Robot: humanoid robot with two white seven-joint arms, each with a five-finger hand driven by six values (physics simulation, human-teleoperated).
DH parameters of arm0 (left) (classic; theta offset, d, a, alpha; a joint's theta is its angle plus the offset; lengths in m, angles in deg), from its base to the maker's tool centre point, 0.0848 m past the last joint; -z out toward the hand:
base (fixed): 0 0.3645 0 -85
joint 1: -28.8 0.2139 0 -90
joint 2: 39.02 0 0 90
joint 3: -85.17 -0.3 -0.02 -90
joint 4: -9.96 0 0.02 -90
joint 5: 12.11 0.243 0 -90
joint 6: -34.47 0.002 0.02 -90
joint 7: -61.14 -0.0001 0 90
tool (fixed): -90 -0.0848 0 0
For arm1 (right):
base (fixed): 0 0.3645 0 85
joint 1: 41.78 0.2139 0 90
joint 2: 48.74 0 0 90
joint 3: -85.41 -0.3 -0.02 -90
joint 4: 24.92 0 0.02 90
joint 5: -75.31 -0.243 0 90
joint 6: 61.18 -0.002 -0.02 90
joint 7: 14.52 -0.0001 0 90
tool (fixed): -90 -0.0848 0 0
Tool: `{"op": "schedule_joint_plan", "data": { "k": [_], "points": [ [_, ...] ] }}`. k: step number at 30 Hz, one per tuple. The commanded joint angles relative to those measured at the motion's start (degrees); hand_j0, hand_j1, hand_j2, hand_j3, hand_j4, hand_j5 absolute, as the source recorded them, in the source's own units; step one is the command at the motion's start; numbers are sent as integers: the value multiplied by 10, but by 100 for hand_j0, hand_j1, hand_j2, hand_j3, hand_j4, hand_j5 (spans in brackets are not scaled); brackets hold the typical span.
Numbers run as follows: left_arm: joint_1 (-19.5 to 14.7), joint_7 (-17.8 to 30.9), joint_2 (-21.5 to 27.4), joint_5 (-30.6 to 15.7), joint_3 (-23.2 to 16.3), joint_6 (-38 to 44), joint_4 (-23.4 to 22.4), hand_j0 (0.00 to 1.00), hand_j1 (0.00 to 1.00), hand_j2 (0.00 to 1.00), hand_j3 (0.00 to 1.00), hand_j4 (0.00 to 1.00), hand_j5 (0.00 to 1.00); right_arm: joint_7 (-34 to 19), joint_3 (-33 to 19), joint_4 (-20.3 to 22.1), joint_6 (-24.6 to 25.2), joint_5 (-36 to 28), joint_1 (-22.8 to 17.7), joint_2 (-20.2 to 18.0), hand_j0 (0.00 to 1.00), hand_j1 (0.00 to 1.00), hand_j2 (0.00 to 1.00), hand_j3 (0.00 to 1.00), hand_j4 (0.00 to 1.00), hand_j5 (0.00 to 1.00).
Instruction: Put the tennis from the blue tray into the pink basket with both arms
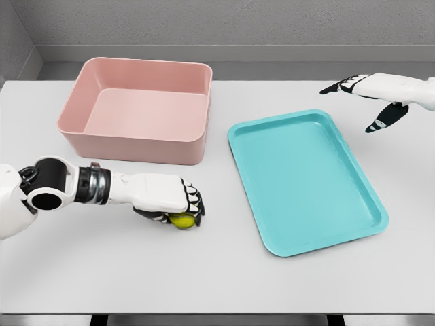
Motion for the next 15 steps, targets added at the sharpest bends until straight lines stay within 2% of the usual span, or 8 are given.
{"op": "schedule_joint_plan", "data": {
  "k": [1, 15],
  "points": [
    [0, 0, 2, -4, 5, 1, 3, 60, 60, 60, 60, 60, 60, 0, -1, 0, 1, -4, 0, -1, 100, 100, 100, 100, 100, 100],
    [-4, 1, 7, -24, 15, 1, 7, 55, 55, 55, 55, 55, 55, 0, -1, 1, 1, -4, 1, -1, 100, 100, 100, 100, 100, 100]
  ]
}}
